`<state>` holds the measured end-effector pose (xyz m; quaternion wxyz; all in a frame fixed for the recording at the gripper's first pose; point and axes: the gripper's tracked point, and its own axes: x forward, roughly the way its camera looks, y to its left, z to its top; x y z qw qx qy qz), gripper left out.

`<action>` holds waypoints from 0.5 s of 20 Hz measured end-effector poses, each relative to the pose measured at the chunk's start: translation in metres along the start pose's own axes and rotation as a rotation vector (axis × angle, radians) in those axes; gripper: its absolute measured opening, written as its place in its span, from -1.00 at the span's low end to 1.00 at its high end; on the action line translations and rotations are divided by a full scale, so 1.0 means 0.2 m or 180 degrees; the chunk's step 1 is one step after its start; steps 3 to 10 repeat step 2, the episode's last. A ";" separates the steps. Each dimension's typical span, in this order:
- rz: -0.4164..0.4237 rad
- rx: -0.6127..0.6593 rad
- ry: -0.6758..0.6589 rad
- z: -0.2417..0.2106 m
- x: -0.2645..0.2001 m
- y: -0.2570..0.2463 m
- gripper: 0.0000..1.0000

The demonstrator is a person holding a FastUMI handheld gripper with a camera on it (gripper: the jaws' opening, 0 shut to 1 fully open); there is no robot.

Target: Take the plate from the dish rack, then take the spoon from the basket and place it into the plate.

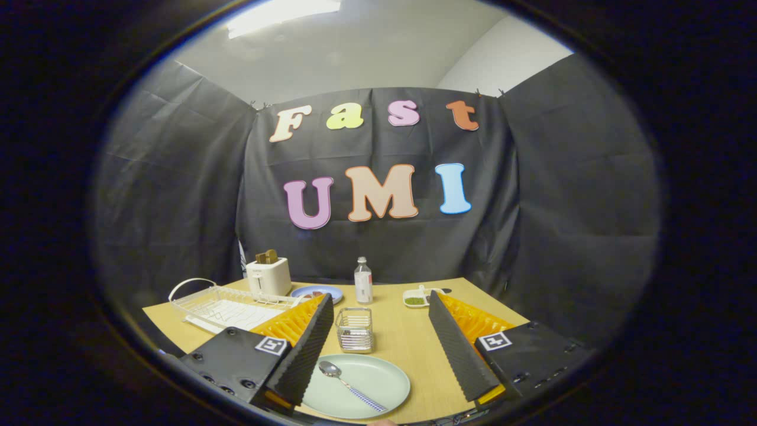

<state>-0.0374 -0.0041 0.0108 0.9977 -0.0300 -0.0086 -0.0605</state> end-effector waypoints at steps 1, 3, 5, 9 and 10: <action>0.0013 0.0008 0.0015 -0.01 0.01 0.01 1.00; 0.0023 0.0012 0.0033 -0.02 0.01 0.01 1.00; 0.0023 0.0012 0.0033 -0.02 0.01 0.01 1.00; 0.0023 0.0012 0.0033 -0.02 0.01 0.01 1.00; 0.0023 0.0012 0.0033 -0.02 0.01 0.01 1.00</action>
